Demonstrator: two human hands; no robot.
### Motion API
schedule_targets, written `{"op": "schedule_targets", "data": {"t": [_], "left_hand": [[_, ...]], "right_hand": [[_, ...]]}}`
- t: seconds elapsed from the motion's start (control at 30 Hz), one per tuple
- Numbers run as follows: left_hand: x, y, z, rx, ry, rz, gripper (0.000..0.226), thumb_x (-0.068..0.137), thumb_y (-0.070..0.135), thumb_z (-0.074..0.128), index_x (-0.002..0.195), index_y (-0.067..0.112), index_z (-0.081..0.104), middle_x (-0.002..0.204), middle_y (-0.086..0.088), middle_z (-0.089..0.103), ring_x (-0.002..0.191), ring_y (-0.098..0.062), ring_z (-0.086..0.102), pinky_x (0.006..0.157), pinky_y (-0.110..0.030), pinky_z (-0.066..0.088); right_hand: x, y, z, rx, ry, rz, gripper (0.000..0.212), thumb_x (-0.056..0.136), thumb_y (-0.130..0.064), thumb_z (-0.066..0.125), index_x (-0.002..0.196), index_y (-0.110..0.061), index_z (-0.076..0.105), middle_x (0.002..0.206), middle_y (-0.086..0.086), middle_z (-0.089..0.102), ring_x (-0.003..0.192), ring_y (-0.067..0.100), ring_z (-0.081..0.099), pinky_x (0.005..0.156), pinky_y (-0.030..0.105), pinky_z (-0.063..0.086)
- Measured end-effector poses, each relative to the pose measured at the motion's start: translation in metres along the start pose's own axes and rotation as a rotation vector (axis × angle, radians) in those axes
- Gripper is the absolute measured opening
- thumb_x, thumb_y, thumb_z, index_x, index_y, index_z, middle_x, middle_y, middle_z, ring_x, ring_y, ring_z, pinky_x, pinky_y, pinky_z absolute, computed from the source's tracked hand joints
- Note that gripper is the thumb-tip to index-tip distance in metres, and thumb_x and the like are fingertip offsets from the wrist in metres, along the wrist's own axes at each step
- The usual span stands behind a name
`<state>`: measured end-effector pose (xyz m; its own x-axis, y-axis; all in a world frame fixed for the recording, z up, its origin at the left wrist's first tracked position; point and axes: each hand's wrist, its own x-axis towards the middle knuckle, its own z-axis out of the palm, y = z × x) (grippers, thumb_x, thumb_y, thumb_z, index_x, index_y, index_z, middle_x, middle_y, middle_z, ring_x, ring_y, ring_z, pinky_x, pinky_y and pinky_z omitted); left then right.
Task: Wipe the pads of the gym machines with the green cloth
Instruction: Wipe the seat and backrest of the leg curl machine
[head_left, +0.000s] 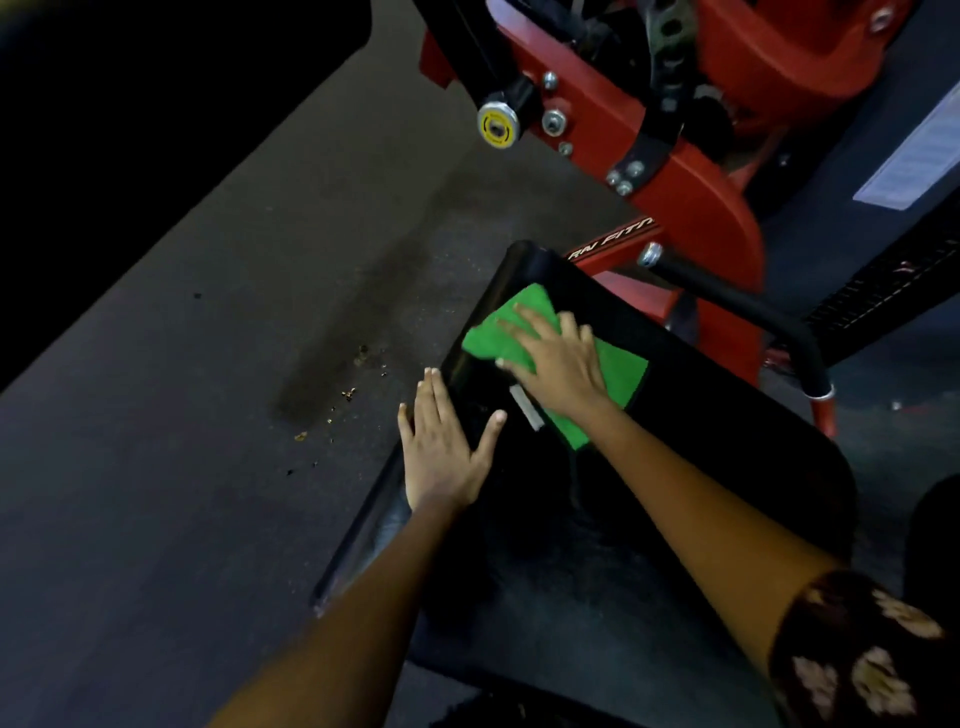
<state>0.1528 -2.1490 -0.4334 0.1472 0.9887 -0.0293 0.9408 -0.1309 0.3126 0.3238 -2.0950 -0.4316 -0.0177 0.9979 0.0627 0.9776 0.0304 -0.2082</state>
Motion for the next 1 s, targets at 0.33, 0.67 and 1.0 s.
{"op": "schedule_targets", "data": {"t": [0.33, 0.67, 1.0], "left_hand": [[0.002, 0.002, -0.002, 0.086, -0.095, -0.03, 0.114, 0.069, 0.082, -0.018, 0.15, 0.007, 0.01, 0.158, -0.008, 0.014, 0.146, -0.02, 0.011, 0.117, -0.037, 0.008], [0.071, 0.014, -0.012, -0.271, -0.051, -0.215, 0.058, 0.097, 0.047, 0.031, 0.128, 0.0, 0.043, 0.13, -0.016, 0.046, 0.122, -0.033, 0.043, 0.103, -0.042, 0.029], [0.102, 0.024, 0.003, -0.186, -0.072, 0.003, 0.094, 0.082, 0.076, 0.004, 0.149, 0.012, 0.021, 0.157, -0.005, 0.018, 0.142, -0.019, 0.021, 0.115, -0.038, 0.015]], "right_hand": [[0.008, -0.006, -0.003, -0.029, -0.03, -0.217, 0.056, 0.09, -0.057, 0.045, 0.142, -0.038, 0.038, 0.152, -0.009, 0.032, 0.112, 0.03, 0.045, 0.087, 0.041, 0.036], [0.011, -0.026, -0.002, 0.014, 0.029, -0.121, 0.056, 0.078, -0.04, 0.063, 0.133, -0.036, 0.051, 0.145, -0.006, 0.044, 0.103, 0.03, 0.051, 0.082, 0.04, 0.04], [0.07, 0.003, -0.002, 0.007, 0.021, 0.133, 0.05, 0.09, -0.052, 0.047, 0.138, -0.037, 0.044, 0.15, -0.005, 0.035, 0.113, 0.031, 0.043, 0.09, 0.043, 0.033]]}}
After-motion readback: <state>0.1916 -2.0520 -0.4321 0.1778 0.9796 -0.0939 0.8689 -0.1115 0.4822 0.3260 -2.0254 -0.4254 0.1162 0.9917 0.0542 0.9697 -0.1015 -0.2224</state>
